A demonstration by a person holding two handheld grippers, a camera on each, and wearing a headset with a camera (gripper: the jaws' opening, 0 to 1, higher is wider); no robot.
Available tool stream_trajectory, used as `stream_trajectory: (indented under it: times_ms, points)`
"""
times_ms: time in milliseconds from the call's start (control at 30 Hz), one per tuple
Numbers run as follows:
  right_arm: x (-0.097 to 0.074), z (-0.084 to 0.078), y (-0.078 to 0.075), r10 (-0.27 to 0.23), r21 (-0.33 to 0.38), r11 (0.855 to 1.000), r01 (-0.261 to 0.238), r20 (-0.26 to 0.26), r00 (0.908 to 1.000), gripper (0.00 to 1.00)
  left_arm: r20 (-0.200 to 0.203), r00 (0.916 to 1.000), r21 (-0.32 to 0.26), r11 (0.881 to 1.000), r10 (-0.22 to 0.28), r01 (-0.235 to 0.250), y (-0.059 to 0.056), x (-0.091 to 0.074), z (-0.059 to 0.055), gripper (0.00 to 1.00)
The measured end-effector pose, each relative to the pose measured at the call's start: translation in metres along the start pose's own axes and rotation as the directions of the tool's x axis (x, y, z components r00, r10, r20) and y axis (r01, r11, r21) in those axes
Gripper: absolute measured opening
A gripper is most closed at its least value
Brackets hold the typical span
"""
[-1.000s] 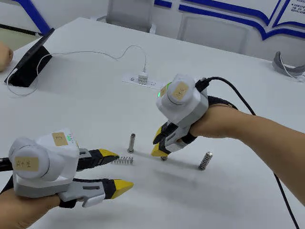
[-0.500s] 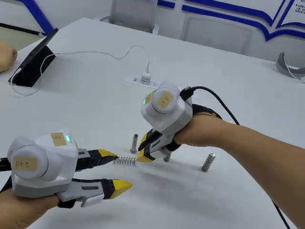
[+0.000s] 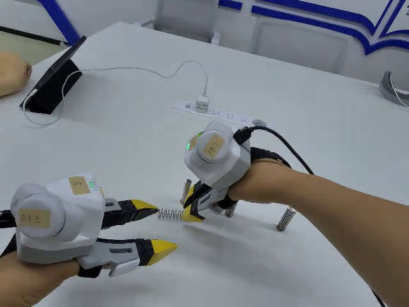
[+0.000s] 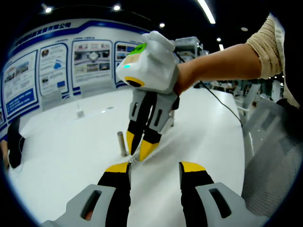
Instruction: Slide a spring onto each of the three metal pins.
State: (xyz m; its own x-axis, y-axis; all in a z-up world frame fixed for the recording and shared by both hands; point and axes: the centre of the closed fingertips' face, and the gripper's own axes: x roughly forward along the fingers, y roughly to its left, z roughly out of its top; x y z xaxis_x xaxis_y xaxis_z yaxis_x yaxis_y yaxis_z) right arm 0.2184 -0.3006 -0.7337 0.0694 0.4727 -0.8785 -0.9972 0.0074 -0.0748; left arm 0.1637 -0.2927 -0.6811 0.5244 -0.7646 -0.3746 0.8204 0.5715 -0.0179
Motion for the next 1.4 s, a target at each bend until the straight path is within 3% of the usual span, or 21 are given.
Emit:
stream_trajectory:
  times_ms: [300,533,1033,1400]
  points:
    - [0.008,-0.006,0.001,0.016,0.014,1.000,-0.016,-0.017,0.9997,0.12,-0.004,0.9999,-0.006,1.000,0.012,-0.012,0.002,-0.003,-0.002,0.41]
    - [0.005,-0.007,0.005,0.025,0.032,0.999,-0.024,-0.019,0.9995,0.12,-0.006,0.9998,-0.005,1.000,0.016,-0.016,0.003,-0.004,-0.003,0.41]
    - [-0.028,-0.008,0.025,0.038,-0.024,0.999,-0.039,-0.038,0.9985,0.12,-0.019,0.9998,0.030,1.000,-0.006,0.007,-0.001,0.001,0.003,0.40]
    - [-0.058,-0.011,0.043,0.047,-0.094,0.994,-0.053,-0.066,0.9967,0.12,-0.015,0.9990,0.077,0.996,-0.041,0.042,-0.012,0.010,0.017,0.39]
